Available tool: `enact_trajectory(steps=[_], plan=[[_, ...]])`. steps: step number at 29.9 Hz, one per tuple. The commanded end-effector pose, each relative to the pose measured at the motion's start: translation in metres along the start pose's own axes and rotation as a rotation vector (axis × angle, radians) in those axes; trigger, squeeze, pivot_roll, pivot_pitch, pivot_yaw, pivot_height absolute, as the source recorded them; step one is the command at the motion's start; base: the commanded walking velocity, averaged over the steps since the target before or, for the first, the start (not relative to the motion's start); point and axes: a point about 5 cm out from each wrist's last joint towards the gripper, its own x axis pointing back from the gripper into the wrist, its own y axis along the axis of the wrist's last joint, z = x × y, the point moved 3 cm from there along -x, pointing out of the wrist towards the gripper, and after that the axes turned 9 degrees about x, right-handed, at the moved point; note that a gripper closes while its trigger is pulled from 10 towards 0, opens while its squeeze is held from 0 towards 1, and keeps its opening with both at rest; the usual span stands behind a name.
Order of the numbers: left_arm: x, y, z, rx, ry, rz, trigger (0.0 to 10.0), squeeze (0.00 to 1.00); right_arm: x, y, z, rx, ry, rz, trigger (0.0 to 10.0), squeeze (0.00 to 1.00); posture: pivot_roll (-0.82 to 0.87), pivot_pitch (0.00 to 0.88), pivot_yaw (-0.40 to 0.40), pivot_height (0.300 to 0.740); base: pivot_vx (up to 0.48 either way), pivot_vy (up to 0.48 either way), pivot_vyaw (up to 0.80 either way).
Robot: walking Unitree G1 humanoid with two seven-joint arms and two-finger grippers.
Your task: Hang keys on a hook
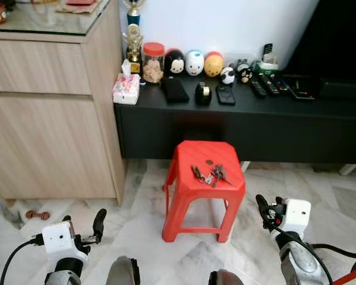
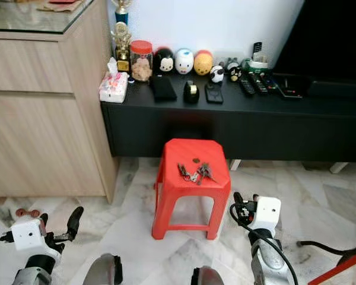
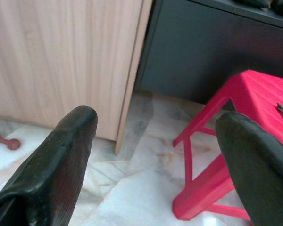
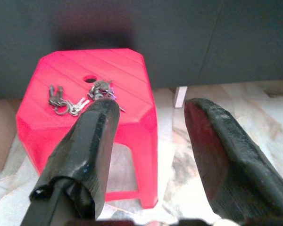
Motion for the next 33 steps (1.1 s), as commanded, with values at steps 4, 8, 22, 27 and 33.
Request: enact_trajectory(steps=[4, 8, 22, 27, 33], plan=[[-0.004, 0.000, -0.010, -0.007, -0.035, -0.008, 10.0, 0.00, -0.002, 0.006, -0.013, 0.023, -0.037, -0.023, 10.0, 0.00, -0.05, 0.026, -0.120, 0.638, 0.282, 0.000, 0.00], [-0.003, -0.001, -0.008, -0.010, -0.028, -0.006, 10.0, 0.00, -0.005, 0.010, -0.015, 0.031, -0.043, -0.034, 10.0, 0.00, -0.05, 0.034, -0.124, 0.638, 0.288, 0.000, 0.32], [-0.012, 0.002, -0.008, -0.023, -0.035, -0.032, 10.0, 0.00, -0.011, 0.007, -0.015, -0.005, -0.049, -0.012, 10.0, 0.00, -0.04, 0.062, -0.126, 0.638, 0.306, 0.000, 0.07], [-0.012, 0.001, -0.008, -0.027, -0.040, -0.032, 10.0, 0.00, -0.013, 0.004, -0.015, -0.027, -0.066, 0.004, 10.0, 0.00, -0.04, 0.068, -0.126, 0.638, 0.308, 0.000, 0.00], [-0.011, -0.002, -0.008, -0.042, -0.040, -0.020, 10.0, 0.00, -0.012, 0.000, -0.016, -0.043, -0.079, 0.029, 10.0, 0.00, -0.04, 0.071, -0.126, 0.638, 0.152, 0.000, -0.30]])
